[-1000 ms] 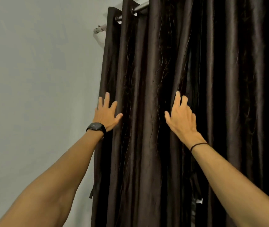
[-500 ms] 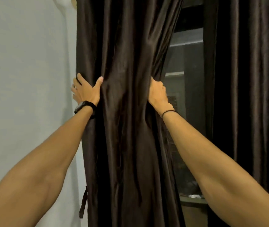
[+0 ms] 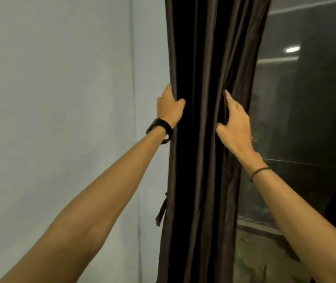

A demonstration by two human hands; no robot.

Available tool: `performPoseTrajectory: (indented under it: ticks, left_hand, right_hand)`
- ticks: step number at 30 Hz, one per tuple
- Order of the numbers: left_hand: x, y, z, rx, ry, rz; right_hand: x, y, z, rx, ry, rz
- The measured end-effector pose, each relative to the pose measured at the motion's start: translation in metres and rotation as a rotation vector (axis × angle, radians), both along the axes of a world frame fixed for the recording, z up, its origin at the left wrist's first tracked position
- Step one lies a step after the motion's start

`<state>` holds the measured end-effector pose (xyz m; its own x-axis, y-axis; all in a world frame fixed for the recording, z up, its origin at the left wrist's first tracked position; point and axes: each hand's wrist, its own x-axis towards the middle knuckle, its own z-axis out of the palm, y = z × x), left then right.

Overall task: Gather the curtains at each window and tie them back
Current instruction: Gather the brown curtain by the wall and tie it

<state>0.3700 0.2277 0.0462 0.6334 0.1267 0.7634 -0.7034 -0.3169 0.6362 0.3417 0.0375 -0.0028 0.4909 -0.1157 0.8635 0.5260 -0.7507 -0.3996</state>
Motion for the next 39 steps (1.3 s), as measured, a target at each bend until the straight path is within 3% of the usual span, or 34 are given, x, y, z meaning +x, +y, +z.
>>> performPoseTrajectory:
  ticks: [10, 14, 17, 21, 24, 29, 32, 39]
  left_hand:
    - [-0.013, -0.018, -0.179, 0.154, 0.338, -0.149]
    - [-0.015, -0.011, -0.223, -0.085, 0.519, -0.375]
    - [-0.013, -0.005, -0.236, -0.259, 0.663, -0.477]
    - [-0.003, 0.004, -0.246, -0.244, 0.765, -0.503]
    - [0.004, 0.007, -0.255, -0.197, 0.783, -0.436]
    - [0.021, 0.004, -0.289, -0.34, 0.885, -0.265]
    - [0.034, 0.0, -0.307, -0.318, 0.934, -0.24]
    - [0.042, -0.006, -0.307, -0.238, 0.805, -0.031]
  right_hand:
    - [-0.008, 0.001, -0.163, 0.146, 0.157, 0.24]
    - [-0.006, 0.008, -0.197, 0.055, 0.194, 0.011]
    - [-0.003, 0.025, -0.221, -0.047, 0.339, 0.03]
    - [0.007, 0.038, -0.258, -0.019, 0.481, 0.079]
    - [0.016, 0.046, -0.279, -0.019, 0.501, 0.163]
    - [0.02, 0.045, -0.291, 0.12, 0.476, 0.183]
    - [0.013, 0.043, -0.291, 0.164, 0.438, 0.138]
    - [-0.001, 0.03, -0.261, 0.503, 0.221, -0.02]
